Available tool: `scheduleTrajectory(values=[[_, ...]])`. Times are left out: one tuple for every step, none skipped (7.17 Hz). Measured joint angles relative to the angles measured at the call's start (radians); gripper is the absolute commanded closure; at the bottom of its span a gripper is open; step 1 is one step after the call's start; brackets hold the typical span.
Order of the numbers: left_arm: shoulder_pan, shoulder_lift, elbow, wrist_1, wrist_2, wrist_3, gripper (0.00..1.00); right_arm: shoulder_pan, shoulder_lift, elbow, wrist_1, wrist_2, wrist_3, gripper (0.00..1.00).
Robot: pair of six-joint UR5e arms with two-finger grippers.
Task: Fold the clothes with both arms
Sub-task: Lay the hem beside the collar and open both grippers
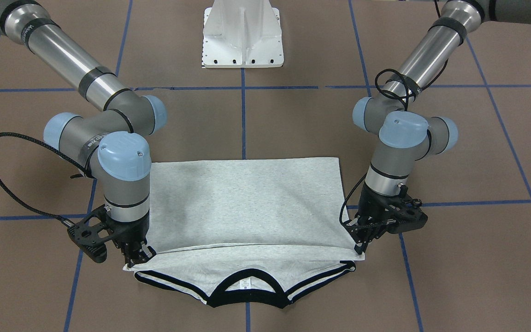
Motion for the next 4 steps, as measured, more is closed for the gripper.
scheduleTrajectory(values=[[0.0,-0.001,0.004,-0.002,0.0,0.0,0.93,0.003,0.0,-0.013,0.023,0.001,0.0,0.86],[-0.001,-0.002,0.005,-0.004,0.0,0.0,0.65,0.006,0.001,-0.023,0.039,0.002,0.0,0.38],[-0.001,-0.002,0.006,-0.005,0.0,0.0,0.5,0.009,0.004,-0.027,0.046,0.004,0.001,0.3],[-0.002,-0.002,0.006,-0.005,0.001,0.0,0.45,0.014,0.009,-0.027,0.049,0.007,0.001,0.29]])
